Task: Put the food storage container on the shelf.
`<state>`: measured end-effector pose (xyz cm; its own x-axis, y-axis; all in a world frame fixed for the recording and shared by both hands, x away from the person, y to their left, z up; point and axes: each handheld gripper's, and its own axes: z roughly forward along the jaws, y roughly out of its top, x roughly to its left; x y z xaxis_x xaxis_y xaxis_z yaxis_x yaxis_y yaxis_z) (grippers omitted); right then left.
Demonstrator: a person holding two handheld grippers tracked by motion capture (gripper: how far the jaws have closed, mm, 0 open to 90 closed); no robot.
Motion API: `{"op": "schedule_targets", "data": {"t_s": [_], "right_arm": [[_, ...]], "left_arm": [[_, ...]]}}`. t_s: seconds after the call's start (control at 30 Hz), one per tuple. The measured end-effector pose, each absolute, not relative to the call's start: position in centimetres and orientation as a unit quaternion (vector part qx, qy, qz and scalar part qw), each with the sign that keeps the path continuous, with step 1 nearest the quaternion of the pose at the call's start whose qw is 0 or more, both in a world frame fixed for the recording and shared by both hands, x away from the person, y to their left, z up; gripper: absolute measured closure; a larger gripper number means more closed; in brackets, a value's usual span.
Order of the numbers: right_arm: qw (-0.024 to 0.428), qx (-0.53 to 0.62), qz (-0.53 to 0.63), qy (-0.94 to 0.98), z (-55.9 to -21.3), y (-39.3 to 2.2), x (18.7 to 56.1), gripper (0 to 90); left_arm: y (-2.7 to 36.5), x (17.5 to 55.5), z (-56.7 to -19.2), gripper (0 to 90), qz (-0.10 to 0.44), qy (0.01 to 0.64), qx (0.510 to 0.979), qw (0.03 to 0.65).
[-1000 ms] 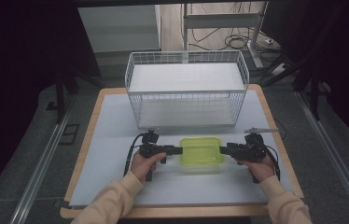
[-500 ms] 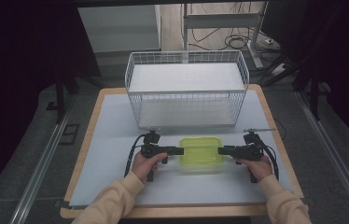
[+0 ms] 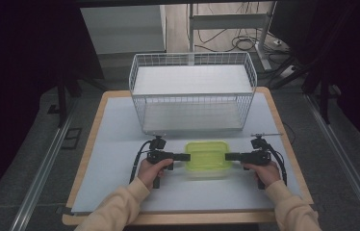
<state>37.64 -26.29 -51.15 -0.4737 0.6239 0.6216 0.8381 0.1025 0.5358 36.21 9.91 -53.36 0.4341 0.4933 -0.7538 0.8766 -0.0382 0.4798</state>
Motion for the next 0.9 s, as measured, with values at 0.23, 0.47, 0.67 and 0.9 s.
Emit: {"op": "schedule_targets", "data": {"t_s": [0.23, 0.47, 0.67, 0.9], "right_arm": [[0.136, -0.502, -0.446, -0.729, -51.2, -26.3, 37.6, 72.5], [0.15, -0.504, -0.461, -0.715, -50.6, -26.6, 37.4, 80.1], [0.147, -0.499, -0.468, -0.715, -50.3, -26.5, 37.1, 80.5], [0.136, -0.487, -0.481, -0.716, -49.5, -26.1, 36.7, 80.5]], "left_arm": [[10.0, 36.1, -53.4, 72.8, -0.199, 0.492, 0.689, 0.493], [10.6, 35.8, -52.7, 82.0, -0.19, 0.479, 0.688, 0.511], [11.0, 35.5, -52.0, 82.7, -0.184, 0.471, 0.691, 0.516], [11.4, 35.0, -51.1, 82.7, -0.169, 0.462, 0.694, 0.526]]}}
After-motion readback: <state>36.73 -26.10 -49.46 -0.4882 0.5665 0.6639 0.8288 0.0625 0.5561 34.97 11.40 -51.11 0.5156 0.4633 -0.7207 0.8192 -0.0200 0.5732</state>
